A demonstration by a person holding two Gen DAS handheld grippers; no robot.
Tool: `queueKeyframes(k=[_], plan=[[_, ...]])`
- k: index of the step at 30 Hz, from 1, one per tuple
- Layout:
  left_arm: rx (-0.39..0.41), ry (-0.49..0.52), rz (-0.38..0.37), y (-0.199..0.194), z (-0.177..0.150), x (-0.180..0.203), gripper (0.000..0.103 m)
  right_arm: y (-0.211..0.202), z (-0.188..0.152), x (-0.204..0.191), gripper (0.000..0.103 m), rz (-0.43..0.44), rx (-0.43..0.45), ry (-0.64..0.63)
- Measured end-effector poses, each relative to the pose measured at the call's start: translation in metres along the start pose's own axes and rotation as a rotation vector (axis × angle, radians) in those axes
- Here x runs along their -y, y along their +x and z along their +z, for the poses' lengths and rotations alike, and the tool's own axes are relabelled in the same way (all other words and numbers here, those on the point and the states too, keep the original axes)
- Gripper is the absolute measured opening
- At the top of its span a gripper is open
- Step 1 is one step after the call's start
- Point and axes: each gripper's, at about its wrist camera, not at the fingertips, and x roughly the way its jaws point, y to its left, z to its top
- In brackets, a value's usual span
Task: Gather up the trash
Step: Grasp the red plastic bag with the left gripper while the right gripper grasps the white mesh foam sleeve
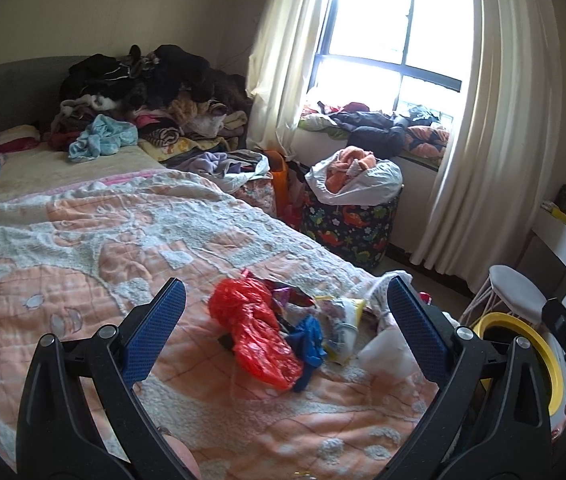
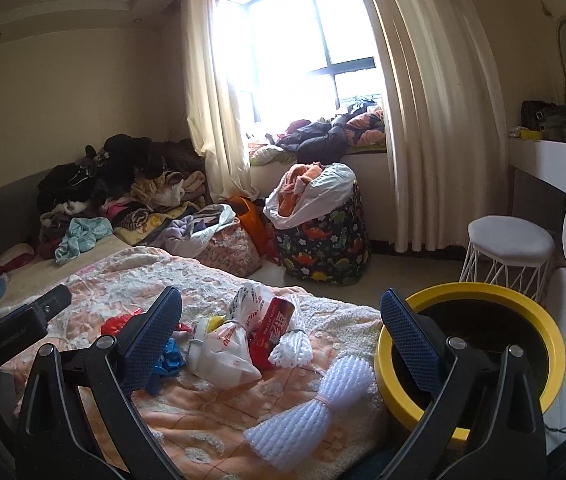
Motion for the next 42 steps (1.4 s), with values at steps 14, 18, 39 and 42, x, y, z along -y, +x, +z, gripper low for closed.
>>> queueKeyframes(k=[14,18,39,42], plan=[[-0.107,-0.066,-0.014,0.044,-0.014,-0.036,0.093,0.056,-0.046,0.017,0.097,-0.071,-0.331,0.179],[-0.161,-0.111,-0.057,0.066,-0.018,-0.042,0.093,0.071,-0.055,0.017,0.097,-0.075,-0.392,0.192],[-0.351,-0.185,-0.028,0.132,-0.022,-0.056,0.046,0.101,-0.068,0.026,0.035,0.089,-0.509,0.228],[-0.347,-0.175,-0.053,0.125,-0.020,-0.050,0.034,0.093,-0.064,0.031,0.034,0.105,-0.490,0.223]])
